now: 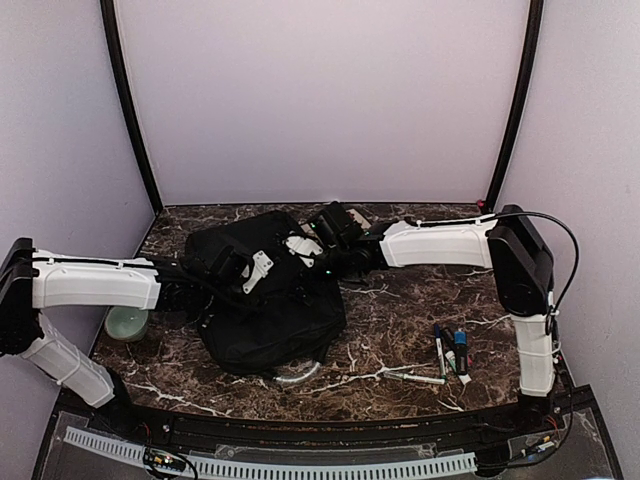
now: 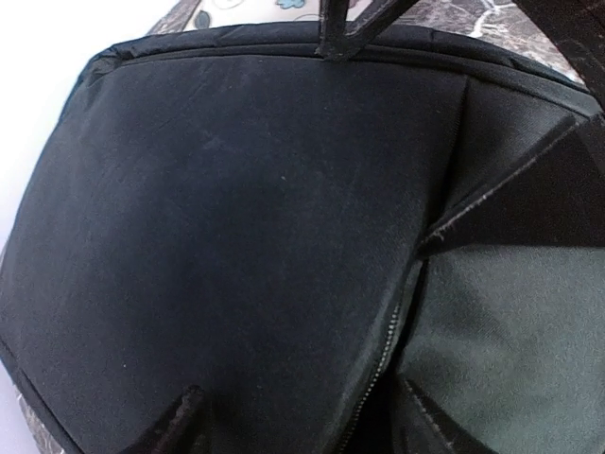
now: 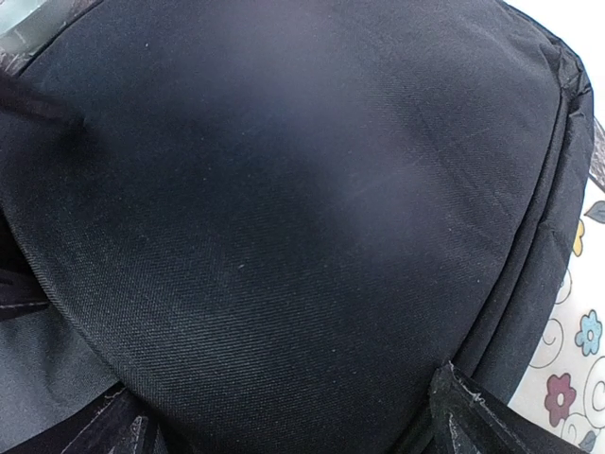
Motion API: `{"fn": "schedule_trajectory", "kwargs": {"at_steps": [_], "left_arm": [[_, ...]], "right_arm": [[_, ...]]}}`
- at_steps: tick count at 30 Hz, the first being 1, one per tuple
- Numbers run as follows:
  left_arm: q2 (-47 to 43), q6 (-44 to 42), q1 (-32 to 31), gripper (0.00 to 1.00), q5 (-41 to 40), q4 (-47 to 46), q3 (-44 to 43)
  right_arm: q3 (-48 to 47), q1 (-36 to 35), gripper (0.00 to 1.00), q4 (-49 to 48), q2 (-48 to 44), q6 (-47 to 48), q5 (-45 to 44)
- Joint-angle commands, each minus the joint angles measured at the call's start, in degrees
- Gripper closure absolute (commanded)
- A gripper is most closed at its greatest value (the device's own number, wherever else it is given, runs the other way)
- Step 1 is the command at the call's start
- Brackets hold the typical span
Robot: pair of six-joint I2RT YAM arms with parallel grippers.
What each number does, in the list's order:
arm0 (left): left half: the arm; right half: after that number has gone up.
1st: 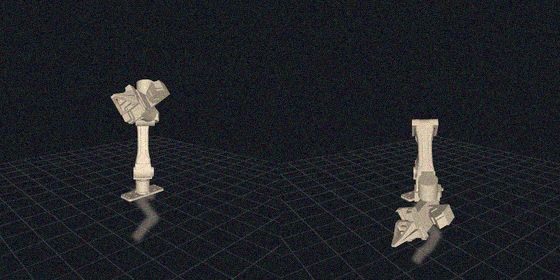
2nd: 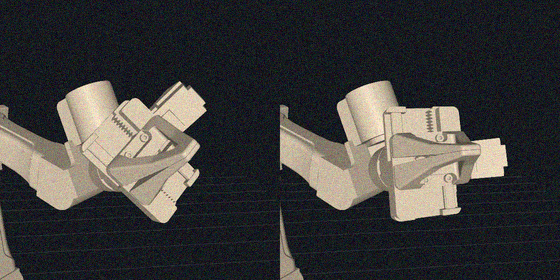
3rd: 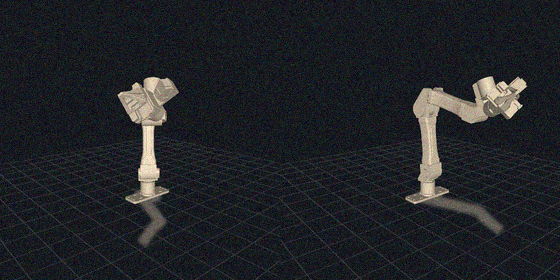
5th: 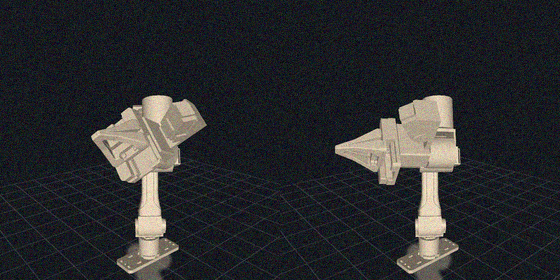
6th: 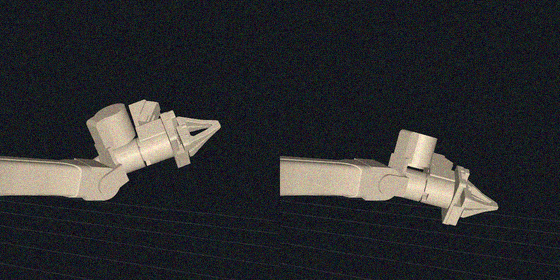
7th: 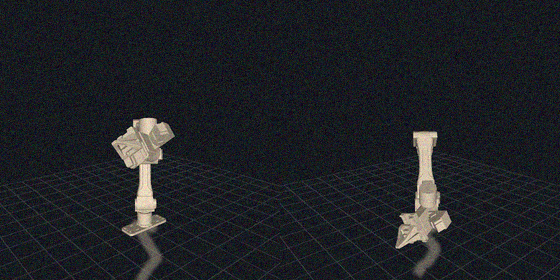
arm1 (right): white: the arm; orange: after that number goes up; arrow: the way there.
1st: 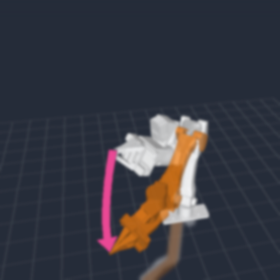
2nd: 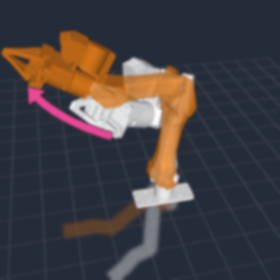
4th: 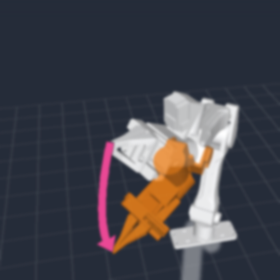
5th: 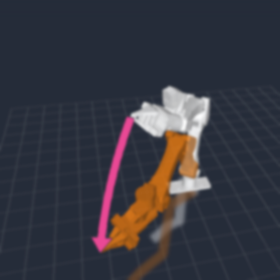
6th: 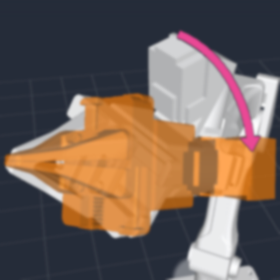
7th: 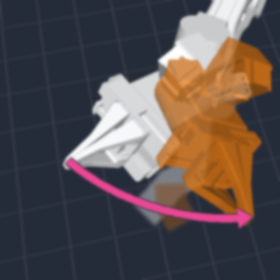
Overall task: Pack the student bag
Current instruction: Pick up the lower front pocket of the student bag.
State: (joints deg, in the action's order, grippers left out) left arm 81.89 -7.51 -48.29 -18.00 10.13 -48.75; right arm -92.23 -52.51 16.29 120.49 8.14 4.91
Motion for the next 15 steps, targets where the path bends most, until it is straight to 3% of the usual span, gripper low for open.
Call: {"fn": "schedule_trajectory", "kwargs": {"at_steps": [1, 7, 11, 15], "left_arm": [[3.31, -4.31, -2.64, 0.42, -12.05, -1.33, -1.43], [2.09, -7.79, -3.40, 0.61, -25.15, -3.88, -1.86], [-2.65, -10.75, -3.39, 0.71, -26.10, -8.24, -0.64], [-4.23, -16.78, -3.14, 0.75, -27.85, -12.97, 0.44]], "right_arm": [[1.81, -0.14, 0.00, -0.23, 0.04, -1.09, -0.82], [2.78, 0.02, 0.00, -0.31, -1.22, -1.29, -0.16], [3.57, 0.12, 0.00, -0.57, -1.87, -1.24, -0.57], [4.08, 0.62, 0.00, -0.59, -2.39, -1.06, -0.60]]}}
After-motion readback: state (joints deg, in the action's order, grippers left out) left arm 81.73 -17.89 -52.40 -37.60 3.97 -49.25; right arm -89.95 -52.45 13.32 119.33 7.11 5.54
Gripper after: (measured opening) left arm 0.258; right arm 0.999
